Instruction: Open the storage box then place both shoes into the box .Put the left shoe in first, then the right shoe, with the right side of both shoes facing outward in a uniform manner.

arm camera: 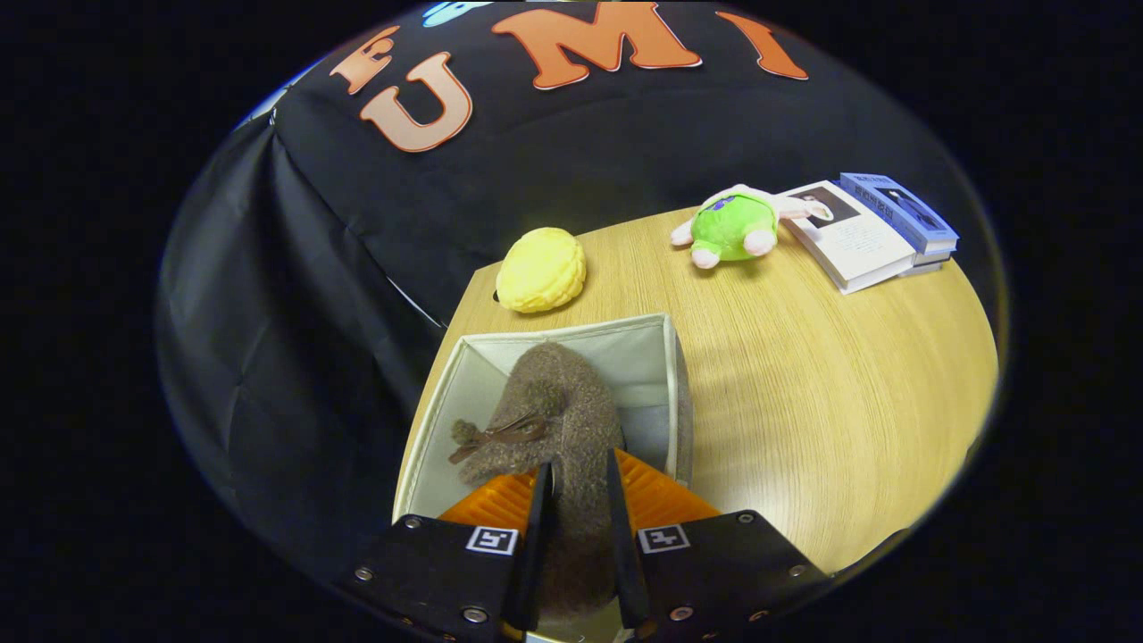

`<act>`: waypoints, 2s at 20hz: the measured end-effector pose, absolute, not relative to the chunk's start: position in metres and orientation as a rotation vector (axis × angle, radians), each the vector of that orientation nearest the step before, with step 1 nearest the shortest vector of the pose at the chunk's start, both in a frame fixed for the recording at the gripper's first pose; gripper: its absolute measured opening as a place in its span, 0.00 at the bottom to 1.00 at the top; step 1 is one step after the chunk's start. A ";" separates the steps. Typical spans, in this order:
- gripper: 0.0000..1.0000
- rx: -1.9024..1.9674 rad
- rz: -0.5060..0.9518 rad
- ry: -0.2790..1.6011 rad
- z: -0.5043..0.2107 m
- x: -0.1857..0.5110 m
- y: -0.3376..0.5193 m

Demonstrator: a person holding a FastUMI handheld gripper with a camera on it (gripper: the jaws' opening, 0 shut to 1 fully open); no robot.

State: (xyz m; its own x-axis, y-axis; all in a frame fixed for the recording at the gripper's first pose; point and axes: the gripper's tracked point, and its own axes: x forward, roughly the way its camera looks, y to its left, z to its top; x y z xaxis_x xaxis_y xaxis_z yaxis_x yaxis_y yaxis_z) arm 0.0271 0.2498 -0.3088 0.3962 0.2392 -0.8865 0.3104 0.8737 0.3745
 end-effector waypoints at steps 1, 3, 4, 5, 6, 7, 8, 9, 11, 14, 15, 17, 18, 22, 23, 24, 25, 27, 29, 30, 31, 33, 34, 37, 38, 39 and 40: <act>0.37 0.551 -0.047 1.180 -0.308 0.026 0.249; 0.39 0.564 -0.031 1.173 -0.300 0.026 0.251; 0.40 0.566 -0.030 1.160 -0.295 0.024 0.248; 0.46 0.564 -0.026 1.151 -0.289 0.023 0.247; 0.52 0.583 -0.006 1.122 -0.279 0.024 0.246; 0.58 0.600 0.006 1.091 -0.268 0.029 0.246; 0.62 0.612 0.008 1.053 -0.257 0.032 0.241; 0.67 0.617 0.008 1.013 -0.244 0.037 0.234; 0.71 0.614 0.006 0.929 -0.222 0.042 0.215; 0.77 0.579 0.002 0.823 -0.189 0.044 0.187; 0.80 0.561 -0.002 0.790 -0.180 0.044 0.176; 0.83 0.511 -0.002 0.724 -0.162 0.045 0.155; 0.84 0.470 0.004 0.693 -0.153 0.044 0.145; 0.85 0.334 -0.044 0.542 -0.120 0.040 0.094; 0.85 0.306 -0.046 0.507 -0.110 0.040 0.085; 0.85 0.275 -0.046 0.473 -0.101 0.036 0.077; 0.85 0.231 -0.041 0.442 -0.091 0.033 0.069; 0.85 0.149 -0.055 0.385 -0.076 0.025 0.049; 0.86 0.112 -0.050 0.345 -0.062 0.015 0.040; 0.86 0.101 -0.045 0.331 -0.057 0.011 0.037; 0.87 0.075 -0.047 0.315 -0.051 0.005 0.031; 0.89 0.008 -0.067 0.269 -0.040 -0.003 0.016; 0.89 -0.021 -0.077 0.243 -0.033 -0.008 0.011; 0.91 -0.060 -0.096 0.196 -0.017 -0.019 0.003; 0.91 -0.052 -0.098 0.185 -0.012 -0.023 -0.001; 0.92 -0.037 -0.096 0.173 -0.008 -0.025 -0.003; 0.92 -0.020 -0.095 0.161 -0.003 -0.028 -0.006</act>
